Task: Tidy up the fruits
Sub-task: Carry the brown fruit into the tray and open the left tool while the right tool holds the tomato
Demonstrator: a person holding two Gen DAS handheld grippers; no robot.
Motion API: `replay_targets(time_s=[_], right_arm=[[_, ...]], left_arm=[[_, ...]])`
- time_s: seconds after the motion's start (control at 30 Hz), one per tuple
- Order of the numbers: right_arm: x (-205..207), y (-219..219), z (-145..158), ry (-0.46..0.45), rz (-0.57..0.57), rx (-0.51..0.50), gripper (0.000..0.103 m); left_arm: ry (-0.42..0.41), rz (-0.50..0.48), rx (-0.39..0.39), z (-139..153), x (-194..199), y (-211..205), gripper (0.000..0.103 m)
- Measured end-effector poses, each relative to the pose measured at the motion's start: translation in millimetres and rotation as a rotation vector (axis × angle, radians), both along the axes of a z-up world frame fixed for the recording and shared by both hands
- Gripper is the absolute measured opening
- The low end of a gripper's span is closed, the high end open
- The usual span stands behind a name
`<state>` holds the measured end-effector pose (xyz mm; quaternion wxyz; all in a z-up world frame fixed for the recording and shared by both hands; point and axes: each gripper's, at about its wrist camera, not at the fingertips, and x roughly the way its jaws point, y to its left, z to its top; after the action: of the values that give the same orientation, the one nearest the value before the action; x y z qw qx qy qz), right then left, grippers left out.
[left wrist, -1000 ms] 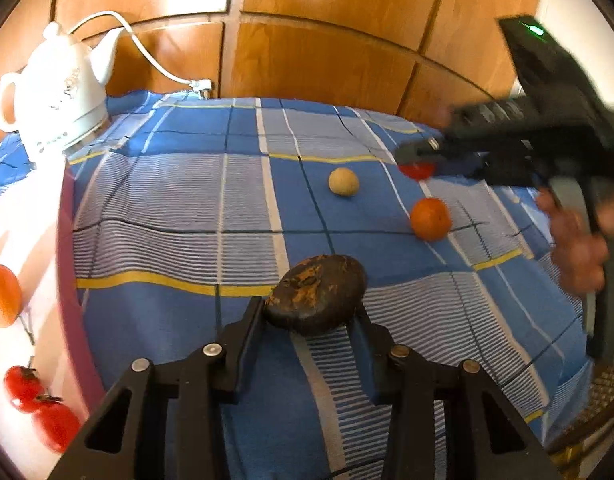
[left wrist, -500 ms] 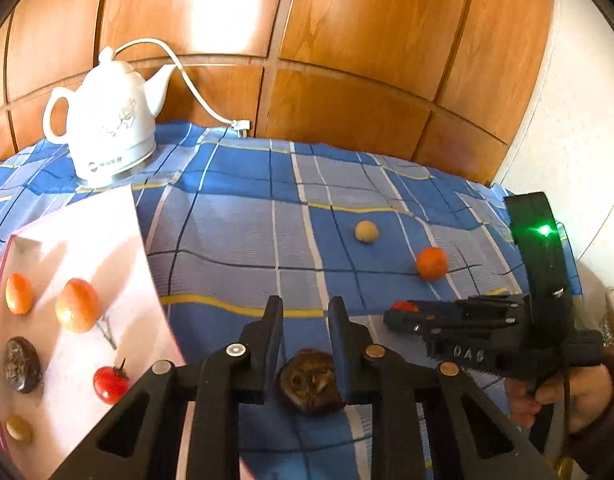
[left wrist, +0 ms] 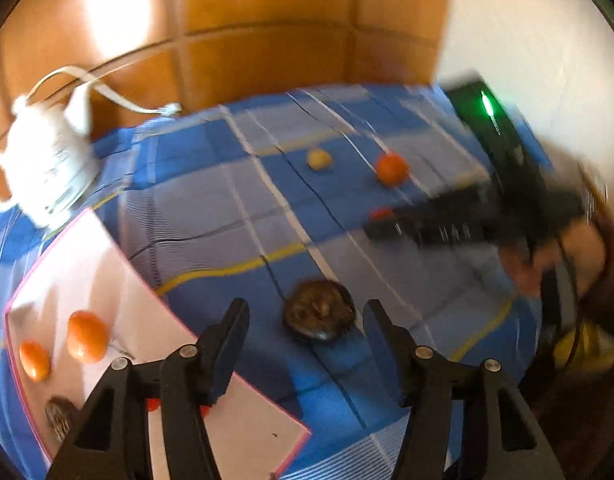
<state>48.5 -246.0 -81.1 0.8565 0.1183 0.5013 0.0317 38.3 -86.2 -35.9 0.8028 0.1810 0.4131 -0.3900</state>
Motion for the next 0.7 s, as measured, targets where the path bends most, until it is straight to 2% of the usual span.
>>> replay_targets(time_s=[0.1,0.33,0.43,0.57,0.7], right_arm=[[-1,-1,0,-0.003,-0.002,0.011,0.026],[-2,-5,-1,-0.003,0.003,0.048,0.026],[-2,-8,-2,-0.006,0.000,0.071,0.026],[-2,-7,-2,-0.007,0.005,0.067,0.026],[-4,-4,-2,-0.019,0.023,0.049,0.026]], left_arm=[[0.030,-0.056,0.071,-11,1,-18,0.063],[0.066,-0.080,0.181,-31,11,-41,0.064],[0.085,-0.076,0.203,-36,16,-41,0.053],[0.101,-0.052,0.165,-38,19,-37,0.052],[0.108,-0.004,0.067,-33,16,-28,0.052]])
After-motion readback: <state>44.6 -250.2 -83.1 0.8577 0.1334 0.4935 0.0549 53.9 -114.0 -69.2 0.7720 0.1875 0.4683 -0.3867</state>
